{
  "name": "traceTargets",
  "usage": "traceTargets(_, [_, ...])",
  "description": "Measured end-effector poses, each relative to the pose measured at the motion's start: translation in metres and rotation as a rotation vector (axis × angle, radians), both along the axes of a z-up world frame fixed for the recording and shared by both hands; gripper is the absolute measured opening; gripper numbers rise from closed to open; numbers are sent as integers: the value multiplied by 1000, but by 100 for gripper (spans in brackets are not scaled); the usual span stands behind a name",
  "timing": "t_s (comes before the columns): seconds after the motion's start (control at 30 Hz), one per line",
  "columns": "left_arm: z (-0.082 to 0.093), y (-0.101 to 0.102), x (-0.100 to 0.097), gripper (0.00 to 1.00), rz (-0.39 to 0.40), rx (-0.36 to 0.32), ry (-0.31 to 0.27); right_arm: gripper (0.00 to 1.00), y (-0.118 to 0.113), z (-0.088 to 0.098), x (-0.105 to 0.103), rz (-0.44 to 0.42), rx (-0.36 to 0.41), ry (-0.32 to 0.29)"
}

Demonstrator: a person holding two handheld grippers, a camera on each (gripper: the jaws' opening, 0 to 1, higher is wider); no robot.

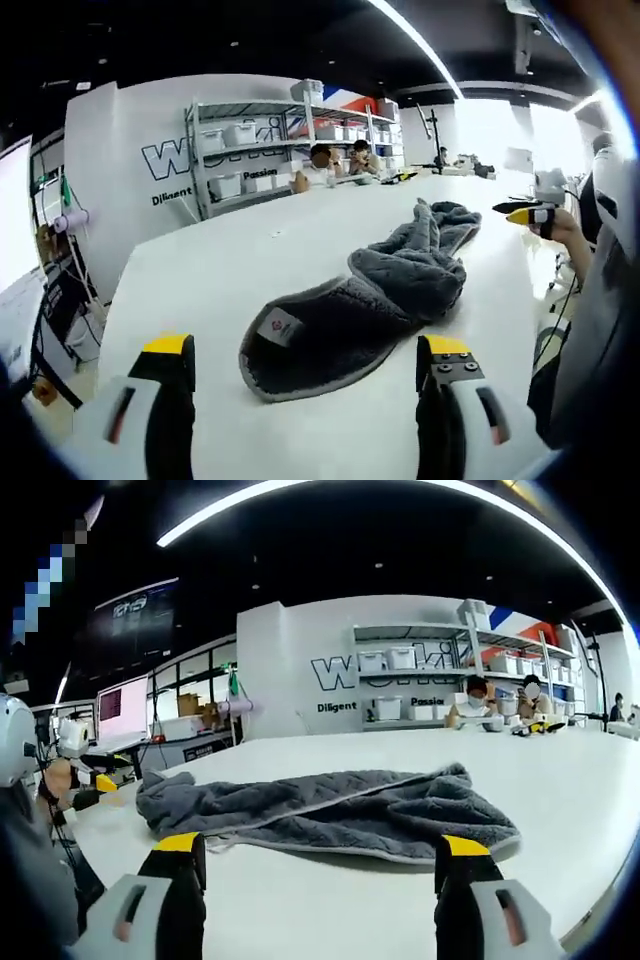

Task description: Fold the towel on the table until its edges align and the towel forms a compact rectangular stack.

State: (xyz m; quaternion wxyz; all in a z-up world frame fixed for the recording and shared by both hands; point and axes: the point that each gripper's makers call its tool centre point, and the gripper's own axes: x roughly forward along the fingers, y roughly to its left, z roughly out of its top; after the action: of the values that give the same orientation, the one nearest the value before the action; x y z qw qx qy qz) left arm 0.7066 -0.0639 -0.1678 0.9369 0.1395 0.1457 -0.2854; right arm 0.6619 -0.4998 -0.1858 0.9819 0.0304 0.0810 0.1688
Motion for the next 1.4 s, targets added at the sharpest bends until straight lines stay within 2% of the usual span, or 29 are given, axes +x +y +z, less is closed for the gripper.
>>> traceTargets(0.13, [15,-2,11,95,-53,41,-29,98,0,-1,-1,3,4,4])
traceTargets(0.23, [24,-3,26,90,-105,12,-29,98,1,-1,-1,5,6,2])
traceTargets(0.33, [24,-6,37,90,-135,7,-12,97,0,0,-1,5,12,0])
traceTargets(0.57, [20,-20,57,85,-208,90,-32,96,-3,-1,-2,-2,13,4])
traceTargets(0.63, [26,-26,62,83,-251,140,-103,96,-3,-1,-2,-2,14,3])
traceTargets(0.77, [33,-38,70,80,-318,207,-196,95,-2,-3,-2,1,16,6])
traceTargets(0.83, [37,-44,73,76,-352,232,-242,95,-1,-4,-2,2,18,9])
traceTargets(0.93, [37,-50,79,75,-372,237,-250,95,-1,-5,-2,4,21,13])
traceTargets(1.07, [28,-57,89,73,-415,346,-306,95,0,-5,-3,7,20,13])
traceTargets(1.17, [21,-70,88,70,-476,449,-385,94,-1,-6,-4,5,22,12])
traceTargets(1.33, [20,-90,85,65,-550,502,-490,94,-3,-8,-6,-3,26,19])
traceTargets(1.4, [20,-93,86,63,-570,557,-545,94,-4,-9,-7,-5,27,20])
